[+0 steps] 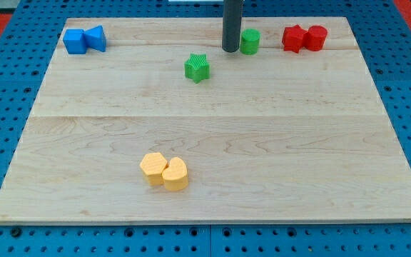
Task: Move green star upwards
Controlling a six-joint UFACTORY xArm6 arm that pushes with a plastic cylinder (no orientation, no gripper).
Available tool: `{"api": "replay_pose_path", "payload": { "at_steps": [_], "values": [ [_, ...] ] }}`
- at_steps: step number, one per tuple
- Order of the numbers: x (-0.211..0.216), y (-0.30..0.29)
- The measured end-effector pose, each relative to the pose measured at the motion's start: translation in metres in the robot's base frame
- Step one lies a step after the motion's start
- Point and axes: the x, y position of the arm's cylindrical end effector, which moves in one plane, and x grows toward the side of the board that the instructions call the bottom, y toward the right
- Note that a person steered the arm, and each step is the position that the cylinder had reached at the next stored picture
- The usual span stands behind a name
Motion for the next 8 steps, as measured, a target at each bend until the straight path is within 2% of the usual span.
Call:
{"api": "replay_pose_path", "payload": {
  "at_steps": [2,4,5,6,7,8],
  "values": [
    [-0.012,0.024],
    [0.089,0.03],
    [0.09,-0.027],
    [0.067,-0.069],
    [0.048,-0.096],
    [0.051,-0.127]
  ]
}}
